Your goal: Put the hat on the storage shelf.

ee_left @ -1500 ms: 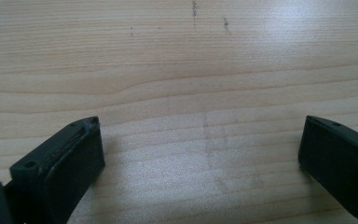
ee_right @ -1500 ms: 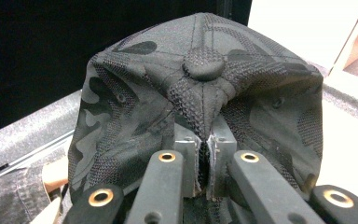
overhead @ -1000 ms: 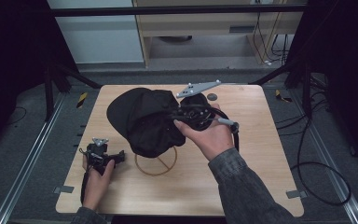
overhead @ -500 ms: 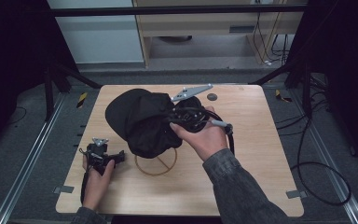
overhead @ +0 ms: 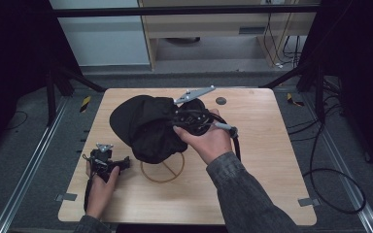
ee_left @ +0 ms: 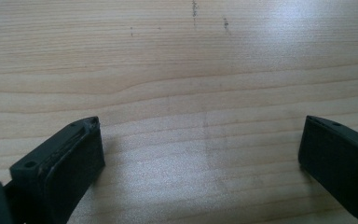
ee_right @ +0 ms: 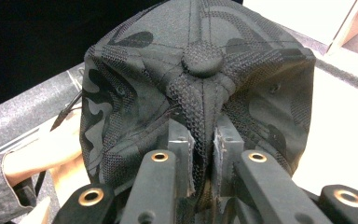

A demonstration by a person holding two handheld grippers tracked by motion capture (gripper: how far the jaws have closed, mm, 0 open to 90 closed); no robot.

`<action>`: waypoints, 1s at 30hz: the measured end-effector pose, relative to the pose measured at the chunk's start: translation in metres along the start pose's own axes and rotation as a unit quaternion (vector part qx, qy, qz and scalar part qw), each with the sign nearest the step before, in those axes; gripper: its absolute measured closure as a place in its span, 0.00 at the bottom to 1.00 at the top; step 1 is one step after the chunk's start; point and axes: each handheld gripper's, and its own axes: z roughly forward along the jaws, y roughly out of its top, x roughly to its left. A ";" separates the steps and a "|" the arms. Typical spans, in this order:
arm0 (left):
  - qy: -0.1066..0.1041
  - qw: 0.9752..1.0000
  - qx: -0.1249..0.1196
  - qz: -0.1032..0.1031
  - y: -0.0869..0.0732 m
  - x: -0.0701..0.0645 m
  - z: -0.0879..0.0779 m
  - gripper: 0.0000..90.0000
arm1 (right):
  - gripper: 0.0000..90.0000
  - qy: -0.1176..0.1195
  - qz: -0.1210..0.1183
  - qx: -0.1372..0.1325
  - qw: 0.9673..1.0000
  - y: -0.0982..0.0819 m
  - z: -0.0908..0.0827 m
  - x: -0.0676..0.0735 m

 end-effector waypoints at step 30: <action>-0.001 1.000 0.000 -0.001 0.000 0.000 0.000 0.00 | 0.83 -0.007 0.000 0.023 1.000 0.021 0.011 -0.001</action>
